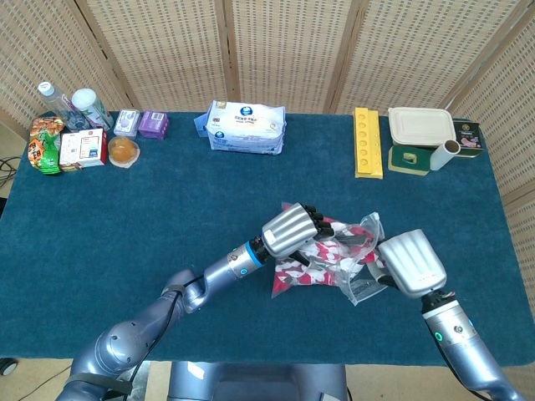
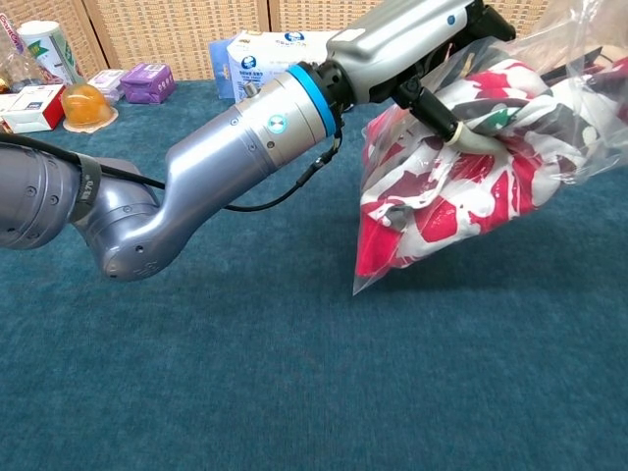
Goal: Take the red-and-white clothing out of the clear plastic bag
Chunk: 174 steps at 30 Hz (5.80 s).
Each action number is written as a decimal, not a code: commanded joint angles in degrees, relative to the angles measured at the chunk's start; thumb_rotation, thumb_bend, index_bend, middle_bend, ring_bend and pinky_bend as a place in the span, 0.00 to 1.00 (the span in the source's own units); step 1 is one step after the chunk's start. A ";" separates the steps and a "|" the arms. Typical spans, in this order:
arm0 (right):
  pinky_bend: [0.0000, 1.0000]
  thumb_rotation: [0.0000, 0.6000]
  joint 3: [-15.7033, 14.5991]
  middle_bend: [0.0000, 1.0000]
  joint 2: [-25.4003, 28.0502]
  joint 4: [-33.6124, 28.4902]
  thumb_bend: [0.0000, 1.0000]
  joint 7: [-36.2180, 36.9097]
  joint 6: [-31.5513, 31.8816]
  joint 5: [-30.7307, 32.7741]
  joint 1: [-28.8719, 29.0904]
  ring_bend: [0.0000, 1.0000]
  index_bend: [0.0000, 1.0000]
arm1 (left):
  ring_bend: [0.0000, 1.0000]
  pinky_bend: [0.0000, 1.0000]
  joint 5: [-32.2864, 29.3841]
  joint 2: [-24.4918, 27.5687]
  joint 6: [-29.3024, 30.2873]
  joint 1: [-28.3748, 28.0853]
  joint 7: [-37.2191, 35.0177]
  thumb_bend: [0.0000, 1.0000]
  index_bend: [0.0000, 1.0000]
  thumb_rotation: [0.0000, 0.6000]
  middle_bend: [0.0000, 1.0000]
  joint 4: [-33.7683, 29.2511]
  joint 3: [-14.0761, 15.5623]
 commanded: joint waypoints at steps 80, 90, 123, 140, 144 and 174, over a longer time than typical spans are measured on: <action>1.00 0.72 -1.19 0.91 -6.78 10.68 0.57 2.74 -0.96 -1.44 1.01 1.00 0.66 | 0.11 0.27 -3.31 25.56 -5.92 12.97 17.73 0.00 0.08 1.00 0.20 -41.17 -0.66; 1.00 0.73 -1.42 0.91 -6.71 12.09 0.57 2.63 -1.85 -0.61 1.15 1.00 0.66 | 0.11 0.27 -1.62 30.98 -5.59 16.93 20.44 0.00 0.08 1.00 0.20 -44.17 1.74; 1.00 0.78 -3.20 0.91 -6.62 19.96 0.57 10.75 -3.07 -2.22 -0.35 1.00 0.67 | 0.10 0.25 -8.78 13.08 -38.78 -1.35 28.20 0.15 0.25 1.00 0.19 -14.95 -4.36; 1.00 0.78 -2.74 0.92 -6.34 20.52 0.57 11.71 -3.41 -1.44 -0.50 1.00 0.68 | 0.06 0.24 -10.70 4.59 -52.08 -10.31 21.70 0.26 0.25 1.00 0.15 -0.03 -4.99; 1.00 0.78 -2.69 0.92 -6.20 20.50 0.57 11.90 -3.53 -1.33 -0.50 1.00 0.68 | 0.06 0.24 -10.21 3.87 -51.90 -10.76 20.77 0.28 0.32 1.00 0.15 1.04 -4.45; 1.00 0.80 -4.64 0.93 -5.46 14.10 0.57 11.51 -2.85 -7.30 -0.86 1.00 0.68 | 0.06 0.24 -3.38 18.30 -35.10 2.38 14.40 0.37 0.55 1.00 0.15 -17.33 5.18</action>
